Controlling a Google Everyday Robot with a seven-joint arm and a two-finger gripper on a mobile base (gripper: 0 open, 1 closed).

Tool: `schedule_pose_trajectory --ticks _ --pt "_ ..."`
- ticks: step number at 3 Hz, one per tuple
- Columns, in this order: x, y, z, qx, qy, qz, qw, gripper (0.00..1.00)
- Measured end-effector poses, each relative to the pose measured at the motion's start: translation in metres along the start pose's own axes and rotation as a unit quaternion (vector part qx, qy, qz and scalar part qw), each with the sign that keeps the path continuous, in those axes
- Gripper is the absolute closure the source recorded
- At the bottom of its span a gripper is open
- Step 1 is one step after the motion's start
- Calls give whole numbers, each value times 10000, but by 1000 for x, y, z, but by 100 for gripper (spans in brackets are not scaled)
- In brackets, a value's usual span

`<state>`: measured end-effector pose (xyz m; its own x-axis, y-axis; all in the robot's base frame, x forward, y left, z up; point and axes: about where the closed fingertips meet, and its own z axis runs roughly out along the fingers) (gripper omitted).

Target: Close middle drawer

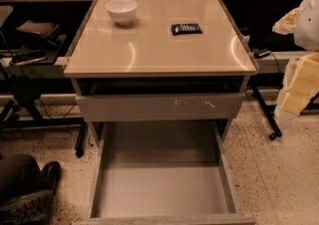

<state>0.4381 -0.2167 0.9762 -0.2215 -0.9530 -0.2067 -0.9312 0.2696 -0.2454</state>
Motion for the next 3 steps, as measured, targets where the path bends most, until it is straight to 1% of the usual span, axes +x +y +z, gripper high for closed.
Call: schedule_pose_trajectory --ticks 1,2,3 --pt "0 0 0 0 0 0 10000 0" --pt "3 7 8 16 -97 19 9999 0" --pt "18 32 46 -139 -490 241 9984 0"
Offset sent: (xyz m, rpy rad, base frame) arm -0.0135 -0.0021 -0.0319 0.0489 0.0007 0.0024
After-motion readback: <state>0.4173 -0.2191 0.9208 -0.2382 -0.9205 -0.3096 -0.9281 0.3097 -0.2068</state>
